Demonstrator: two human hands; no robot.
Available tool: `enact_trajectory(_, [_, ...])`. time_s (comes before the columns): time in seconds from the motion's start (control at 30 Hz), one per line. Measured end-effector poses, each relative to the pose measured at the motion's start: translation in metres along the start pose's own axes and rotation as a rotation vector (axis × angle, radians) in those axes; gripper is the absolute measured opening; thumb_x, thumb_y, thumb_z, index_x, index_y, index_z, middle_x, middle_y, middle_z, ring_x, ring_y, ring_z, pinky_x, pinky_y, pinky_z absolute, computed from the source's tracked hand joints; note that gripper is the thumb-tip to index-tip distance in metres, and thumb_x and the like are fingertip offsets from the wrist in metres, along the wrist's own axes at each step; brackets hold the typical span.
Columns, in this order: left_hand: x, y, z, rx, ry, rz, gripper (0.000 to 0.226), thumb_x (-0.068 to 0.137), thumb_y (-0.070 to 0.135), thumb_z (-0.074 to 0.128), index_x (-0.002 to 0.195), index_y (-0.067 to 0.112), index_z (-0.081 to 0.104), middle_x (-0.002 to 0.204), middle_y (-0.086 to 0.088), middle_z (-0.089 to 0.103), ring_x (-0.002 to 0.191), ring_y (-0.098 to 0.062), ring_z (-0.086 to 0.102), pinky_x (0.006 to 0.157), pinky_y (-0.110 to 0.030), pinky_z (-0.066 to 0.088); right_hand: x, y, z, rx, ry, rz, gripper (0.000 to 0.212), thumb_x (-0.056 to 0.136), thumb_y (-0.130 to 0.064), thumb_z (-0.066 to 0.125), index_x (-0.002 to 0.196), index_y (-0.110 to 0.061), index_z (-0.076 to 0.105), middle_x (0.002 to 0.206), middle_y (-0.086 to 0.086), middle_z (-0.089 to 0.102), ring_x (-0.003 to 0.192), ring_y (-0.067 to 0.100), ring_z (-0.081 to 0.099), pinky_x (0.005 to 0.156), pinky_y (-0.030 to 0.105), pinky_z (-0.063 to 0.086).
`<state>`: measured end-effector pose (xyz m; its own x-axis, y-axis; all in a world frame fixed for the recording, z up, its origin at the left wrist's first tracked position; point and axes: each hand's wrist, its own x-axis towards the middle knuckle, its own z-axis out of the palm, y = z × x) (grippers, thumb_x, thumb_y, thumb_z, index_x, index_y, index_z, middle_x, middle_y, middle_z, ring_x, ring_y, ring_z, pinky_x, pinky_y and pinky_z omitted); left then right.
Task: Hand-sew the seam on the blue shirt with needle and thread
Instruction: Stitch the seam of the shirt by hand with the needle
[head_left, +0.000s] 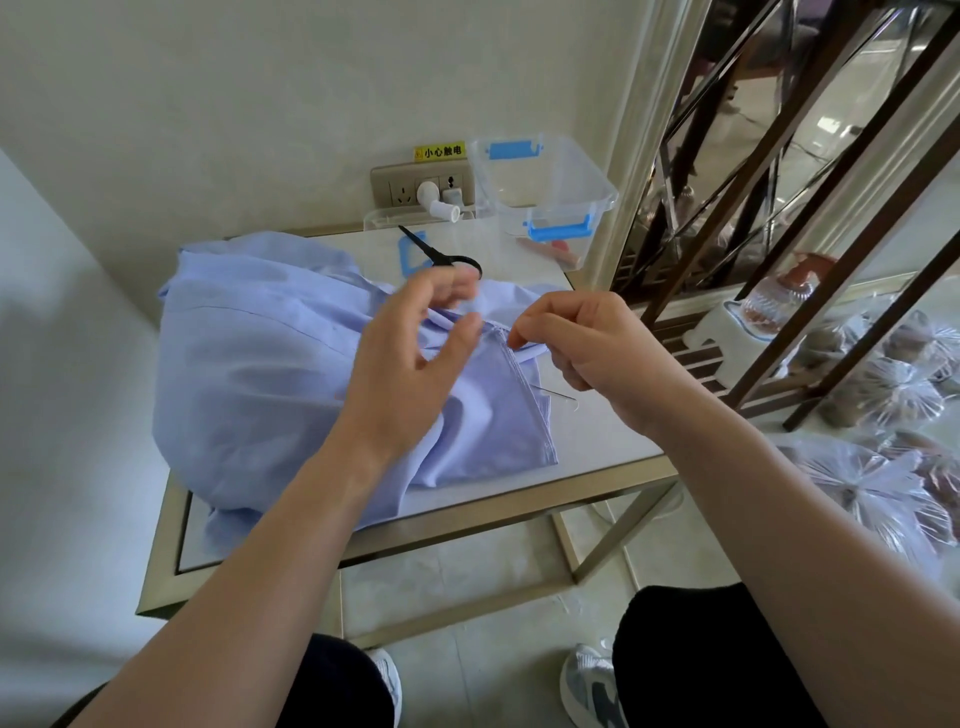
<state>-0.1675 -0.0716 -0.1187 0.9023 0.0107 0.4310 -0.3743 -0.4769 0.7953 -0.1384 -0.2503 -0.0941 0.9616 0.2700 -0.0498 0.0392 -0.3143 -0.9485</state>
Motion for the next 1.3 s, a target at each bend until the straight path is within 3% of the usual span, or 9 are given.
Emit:
enact_trajectory(0.17, [-0.002,0.005,0.003,-0.019,-0.124,-0.092,0.007,0.087,0.024,0.072,0.089,0.018,0.075,0.073,0.008,0.073,0.076,-0.003,0.068,0.078,-0.019,0.048,-0.004,-0.003,0.001,-0.054,-0.027,-0.016,0.018,0.091,-0.011,0.059,0.076,-0.013,0.070,0.038,-0.014,0.036,0.044,0.010,0.022,0.047,0.022,0.021])
enact_trajectory(0.47, [0.007,-0.013,-0.018,0.163,0.045,-0.244,0.015,0.086,0.017,0.066,0.071,0.019,0.069,0.064,0.008,0.068,0.063,0.000,0.060,0.063,-0.012,0.040,-0.001,-0.001,-0.005,-0.005,0.086,-0.034,0.024,0.089,-0.013,0.059,0.067,-0.018,0.069,0.042,-0.009,0.030,0.049,0.018,0.015,0.054,0.036,0.012])
enact_trajectory(0.6, [0.008,-0.029,-0.025,0.350,0.029,-0.265,0.024,0.075,0.036,0.055,0.074,0.019,0.071,0.071,0.005,0.072,0.075,-0.014,0.067,0.076,-0.033,0.051,-0.001,-0.002,-0.006,-0.026,0.059,-0.019,0.022,0.089,-0.011,0.057,0.070,-0.011,0.068,0.040,-0.013,0.033,0.048,0.017,0.016,0.052,0.031,0.015])
enact_trajectory(0.67, [0.007,-0.028,-0.022,0.349,0.040,-0.195,0.029,0.077,0.035,0.053,0.090,0.018,0.072,0.091,0.006,0.073,0.094,-0.020,0.065,0.091,-0.040,0.049,-0.003,-0.003,-0.005,-0.055,0.029,-0.003,0.021,0.091,-0.010,0.055,0.073,-0.010,0.068,0.038,-0.015,0.038,0.047,0.016,0.017,0.051,0.029,0.016])
enact_trajectory(0.73, [0.007,-0.022,-0.019,0.331,0.088,-0.091,0.037,0.080,0.028,0.052,0.114,0.020,0.064,0.114,0.016,0.062,0.114,-0.016,0.050,0.100,-0.035,0.039,-0.004,-0.005,-0.004,-0.072,0.011,0.006,0.021,0.092,-0.010,0.055,0.075,-0.010,0.067,0.037,-0.018,0.042,0.047,0.017,0.018,0.051,0.029,0.017])
enact_trajectory(0.8, [0.007,-0.012,-0.016,0.266,0.123,0.034,0.035,0.084,0.019,0.053,0.118,0.022,0.062,0.114,0.023,0.058,0.112,-0.005,0.043,0.098,-0.026,0.037,-0.004,-0.005,-0.003,-0.071,0.003,0.012,0.020,0.091,-0.011,0.056,0.075,-0.011,0.068,0.037,-0.017,0.041,0.047,0.016,0.018,0.051,0.029,0.017])
enact_trajectory(0.97, [0.003,0.003,0.001,0.165,-0.068,0.069,0.032,0.083,0.044,0.070,0.107,0.024,0.071,0.090,0.017,0.071,0.103,-0.001,0.057,0.088,-0.010,0.034,-0.003,-0.002,0.001,-0.065,-0.034,0.005,0.019,0.090,-0.013,0.060,0.074,-0.013,0.069,0.040,-0.013,0.033,0.043,0.011,0.020,0.048,0.027,0.017])
enact_trajectory(1.1, [0.000,0.004,0.004,0.028,-0.133,-0.011,0.006,0.084,0.026,0.075,0.081,0.020,0.074,0.070,0.016,0.070,0.078,0.000,0.064,0.084,-0.025,0.044,-0.003,-0.001,0.000,-0.093,-0.043,0.002,0.018,0.090,-0.016,0.061,0.074,-0.014,0.068,0.041,-0.011,0.031,0.044,0.013,0.020,0.047,0.026,0.018])
enact_trajectory(1.3, [0.006,-0.006,-0.008,0.208,-0.070,-0.068,0.016,0.087,0.012,0.068,0.072,0.019,0.068,0.065,0.012,0.068,0.074,0.005,0.058,0.068,-0.004,0.034,-0.005,-0.001,-0.002,-0.146,-0.033,0.010,0.017,0.089,-0.016,0.060,0.074,-0.015,0.069,0.043,-0.009,0.031,0.042,0.011,0.020,0.044,0.022,0.019])
